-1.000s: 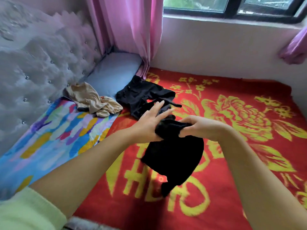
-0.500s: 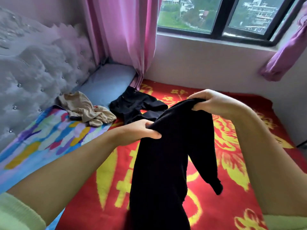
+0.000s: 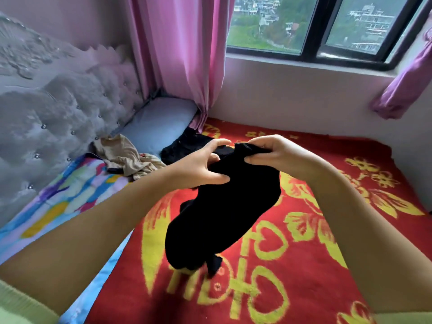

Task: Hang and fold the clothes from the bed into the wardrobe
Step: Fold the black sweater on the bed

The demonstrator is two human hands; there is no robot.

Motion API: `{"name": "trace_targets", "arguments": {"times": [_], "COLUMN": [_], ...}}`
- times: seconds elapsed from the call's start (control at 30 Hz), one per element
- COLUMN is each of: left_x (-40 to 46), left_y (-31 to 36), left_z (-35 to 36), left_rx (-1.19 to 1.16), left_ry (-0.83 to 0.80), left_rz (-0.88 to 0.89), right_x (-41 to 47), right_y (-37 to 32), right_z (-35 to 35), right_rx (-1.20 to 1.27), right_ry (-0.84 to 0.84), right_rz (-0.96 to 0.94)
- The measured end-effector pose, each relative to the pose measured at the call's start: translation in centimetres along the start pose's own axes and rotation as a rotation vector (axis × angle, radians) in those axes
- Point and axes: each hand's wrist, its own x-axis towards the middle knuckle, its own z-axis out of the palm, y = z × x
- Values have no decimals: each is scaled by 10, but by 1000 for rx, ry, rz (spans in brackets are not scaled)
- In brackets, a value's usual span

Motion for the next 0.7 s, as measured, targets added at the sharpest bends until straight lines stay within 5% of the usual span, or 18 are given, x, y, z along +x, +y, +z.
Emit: {"name": "trace_targets", "arguments": {"times": [0.13,0.33,0.7], "left_x": [0,-10,-12], "left_y": [-8,-19,18], "left_z": [-18,-41,-26], "left_rx": [358,450,466], "left_ry": [54,107,281], "left_rz": [-40,-193,96], "right_x": [-7,-35,-98], "right_y": [-24,-27,-13], "right_z": [-10,-41,-85], "right_rx": [-15,-18,-489], "right_ry": [64,16,-138], "right_rz": [-68,-34,252]}}
